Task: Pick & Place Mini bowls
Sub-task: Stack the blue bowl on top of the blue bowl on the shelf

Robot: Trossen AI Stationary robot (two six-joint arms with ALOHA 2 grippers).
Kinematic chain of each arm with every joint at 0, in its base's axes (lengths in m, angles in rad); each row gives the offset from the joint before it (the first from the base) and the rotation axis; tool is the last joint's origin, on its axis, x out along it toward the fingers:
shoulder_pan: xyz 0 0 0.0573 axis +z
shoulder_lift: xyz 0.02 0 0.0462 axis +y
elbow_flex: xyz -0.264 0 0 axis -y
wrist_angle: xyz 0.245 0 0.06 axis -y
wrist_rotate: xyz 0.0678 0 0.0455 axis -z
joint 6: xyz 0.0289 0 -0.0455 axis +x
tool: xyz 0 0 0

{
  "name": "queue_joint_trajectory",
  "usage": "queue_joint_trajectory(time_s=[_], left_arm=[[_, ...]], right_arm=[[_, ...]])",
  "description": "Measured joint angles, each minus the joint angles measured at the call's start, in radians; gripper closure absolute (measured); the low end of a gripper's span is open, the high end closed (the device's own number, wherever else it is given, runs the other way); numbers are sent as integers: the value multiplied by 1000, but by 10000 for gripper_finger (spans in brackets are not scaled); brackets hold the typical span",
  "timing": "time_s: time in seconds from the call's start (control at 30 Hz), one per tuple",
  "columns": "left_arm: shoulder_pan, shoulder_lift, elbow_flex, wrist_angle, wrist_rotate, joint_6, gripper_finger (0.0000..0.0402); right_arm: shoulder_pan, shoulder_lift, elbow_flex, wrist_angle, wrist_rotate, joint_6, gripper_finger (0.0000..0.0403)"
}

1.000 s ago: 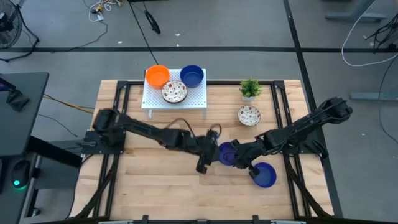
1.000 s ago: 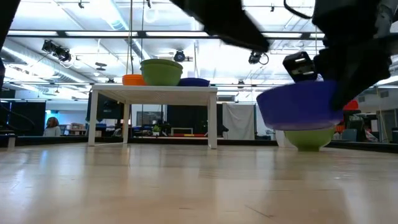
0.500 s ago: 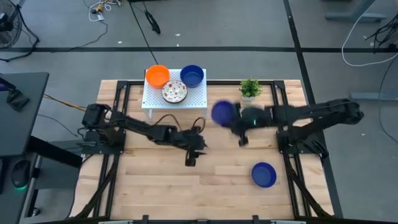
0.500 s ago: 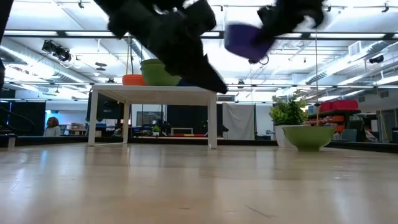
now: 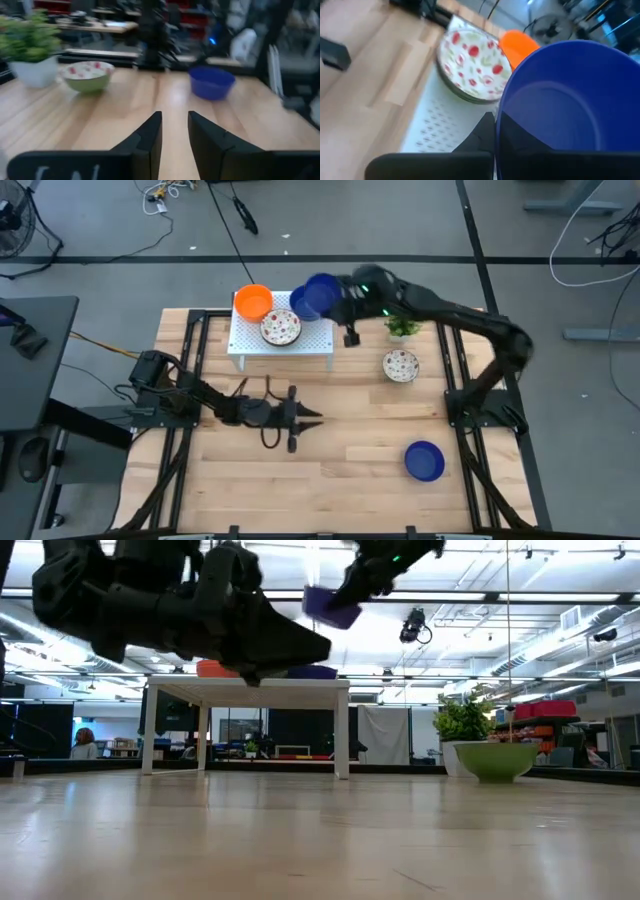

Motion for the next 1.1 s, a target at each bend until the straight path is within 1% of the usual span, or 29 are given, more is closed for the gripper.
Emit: queue_joint_trajectory(time_s=[0.07,0.2,0.3,0.4,0.47,0.57,0.63,0.7,0.93,1.1], left_arm=[[0,0,-20,40,-30,-40,309],[0,0,-28,30,-41,-62,317],[-3,0,-27,27,-39,-63,319],[-7,0,-27,26,-27,-63,319],[-8,0,-27,20,-10,-63,319],[-8,0,-27,19,15,-63,319],[-8,1,-27,19,21,-63,319],[-8,1,-27,19,21,-63,319],[-8,1,-27,20,21,-63,319],[-8,1,-27,20,21,-63,319]], right_arm=[[-30,85,107,-75,-14,-23,401],[-66,236,297,-238,-20,-73,401],[-82,318,399,-307,-48,-104,401],[-100,380,466,-337,-73,-108,401],[-113,408,487,-338,-78,-109,401],[-131,429,492,-339,-131,-108,401],[-141,432,491,-345,-146,-102,401],[-143,432,486,-338,-151,-100,398],[-138,432,484,-343,-151,-90,368],[-136,432,484,-361,-151,-90,358]])
